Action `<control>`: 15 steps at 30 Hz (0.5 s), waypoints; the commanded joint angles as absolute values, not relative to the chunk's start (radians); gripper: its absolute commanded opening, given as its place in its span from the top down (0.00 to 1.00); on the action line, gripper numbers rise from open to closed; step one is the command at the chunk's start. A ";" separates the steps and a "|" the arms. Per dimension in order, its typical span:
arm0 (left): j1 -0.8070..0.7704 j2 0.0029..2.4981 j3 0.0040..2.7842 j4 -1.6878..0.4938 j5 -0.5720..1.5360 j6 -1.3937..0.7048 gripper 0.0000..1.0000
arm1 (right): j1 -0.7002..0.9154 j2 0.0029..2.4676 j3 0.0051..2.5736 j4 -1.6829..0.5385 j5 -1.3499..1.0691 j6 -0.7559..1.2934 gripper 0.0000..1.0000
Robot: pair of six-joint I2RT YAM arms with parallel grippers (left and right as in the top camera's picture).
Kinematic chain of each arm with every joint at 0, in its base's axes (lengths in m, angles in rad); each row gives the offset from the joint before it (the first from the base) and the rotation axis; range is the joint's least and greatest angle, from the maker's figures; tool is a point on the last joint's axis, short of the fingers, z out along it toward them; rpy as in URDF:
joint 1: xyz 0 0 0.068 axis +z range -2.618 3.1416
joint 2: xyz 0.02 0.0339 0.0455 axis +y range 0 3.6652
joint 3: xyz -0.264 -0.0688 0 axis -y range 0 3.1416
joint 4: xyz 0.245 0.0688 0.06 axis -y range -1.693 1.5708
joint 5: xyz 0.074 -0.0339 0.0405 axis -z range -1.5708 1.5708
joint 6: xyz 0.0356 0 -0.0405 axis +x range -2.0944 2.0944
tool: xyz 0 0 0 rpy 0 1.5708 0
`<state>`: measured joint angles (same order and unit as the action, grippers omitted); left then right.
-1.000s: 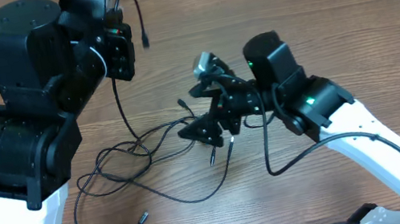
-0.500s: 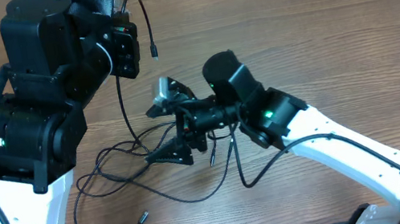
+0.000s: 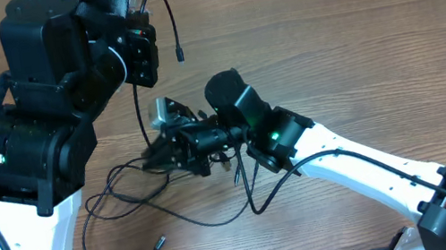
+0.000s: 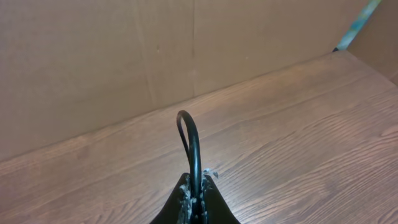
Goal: Untangle cables
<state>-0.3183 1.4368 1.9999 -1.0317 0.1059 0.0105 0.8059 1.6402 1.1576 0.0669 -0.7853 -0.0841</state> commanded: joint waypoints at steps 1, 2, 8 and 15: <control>-0.314 1.435 2.019 -1.024 0.123 0.023 0.96 | 0.808 1.652 1.172 0.014 -0.656 -0.046 0.96; -0.314 1.435 2.019 -1.024 0.122 0.024 0.96 | 0.805 1.652 1.172 -0.015 -0.590 -0.045 0.96; -0.314 1.431 2.019 -1.026 0.085 0.027 0.96 | 0.748 1.652 1.172 -0.200 -0.101 -0.046 0.96; -0.314 1.430 2.019 -1.031 0.068 0.027 0.96 | 0.598 1.652 1.172 -0.163 0.162 -0.044 0.96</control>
